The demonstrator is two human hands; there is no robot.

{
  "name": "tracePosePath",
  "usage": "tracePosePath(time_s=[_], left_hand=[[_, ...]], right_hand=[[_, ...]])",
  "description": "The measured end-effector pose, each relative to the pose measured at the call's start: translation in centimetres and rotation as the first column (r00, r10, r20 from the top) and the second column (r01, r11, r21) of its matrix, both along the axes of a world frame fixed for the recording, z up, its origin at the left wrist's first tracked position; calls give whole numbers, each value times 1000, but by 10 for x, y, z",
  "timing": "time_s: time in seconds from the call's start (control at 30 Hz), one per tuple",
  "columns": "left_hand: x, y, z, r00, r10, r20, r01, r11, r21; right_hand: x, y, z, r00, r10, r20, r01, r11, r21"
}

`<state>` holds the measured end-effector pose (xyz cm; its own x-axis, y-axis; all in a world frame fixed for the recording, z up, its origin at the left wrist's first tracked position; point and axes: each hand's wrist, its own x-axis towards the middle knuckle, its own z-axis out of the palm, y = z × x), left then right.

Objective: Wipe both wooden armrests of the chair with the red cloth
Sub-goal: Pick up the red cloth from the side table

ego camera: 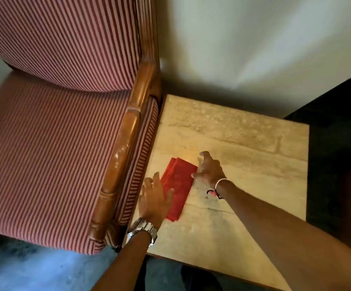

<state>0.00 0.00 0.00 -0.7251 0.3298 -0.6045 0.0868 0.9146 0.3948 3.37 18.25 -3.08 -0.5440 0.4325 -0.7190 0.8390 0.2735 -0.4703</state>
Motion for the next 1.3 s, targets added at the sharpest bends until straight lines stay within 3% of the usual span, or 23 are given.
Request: tracePosePath(time_s=[0.07, 0.2, 0.27, 0.37, 0.57, 0.77, 0.93, 1.03, 1.1, 1.2, 1.3], left_hand=[[0, -5, -20, 995, 88, 42, -88, 996, -2], [2, -9, -62, 998, 57, 1, -57, 998, -34], [5, -4, -67, 995, 94, 18, -94, 995, 17], [3, -7, -77, 987, 149, 52, -153, 986, 65], [-7, -17, -76, 976, 153, 154, -172, 979, 112], [-23, -23, -6, 969, 148, 195, -198, 942, 271], [-64, -60, 71, 977, 153, 149, -203, 882, 426], [-100, -91, 100, 968, 225, 109, -250, 830, 499], [-120, -106, 100, 970, 241, 42, -230, 841, 489], [-141, -118, 77, 979, 191, -68, -149, 906, 396], [-144, -122, 48, 992, 122, -43, -102, 941, 324]], right_hand=[[2, -12, -20, 987, -155, -36, 154, 988, -26], [4, -45, -61, 867, -480, -136, 488, 872, 30], [-2, -49, -68, 818, -554, -153, 567, 821, 61], [-6, -56, -76, 808, -570, -151, 583, 811, 58], [-3, -64, -61, 642, -726, -246, 707, 685, -176], [-16, -63, 14, 537, -706, -462, 664, 691, -286], [-44, -75, 93, 461, -720, -519, 508, 694, -511], [-79, -93, 118, 495, -671, -553, 385, 739, -552], [-106, -106, 119, 553, -599, -580, 383, 800, -462], [-138, -125, 104, 734, -362, -575, 389, 918, -80], [-143, -145, 88, 891, -178, -418, 299, 922, 245]])
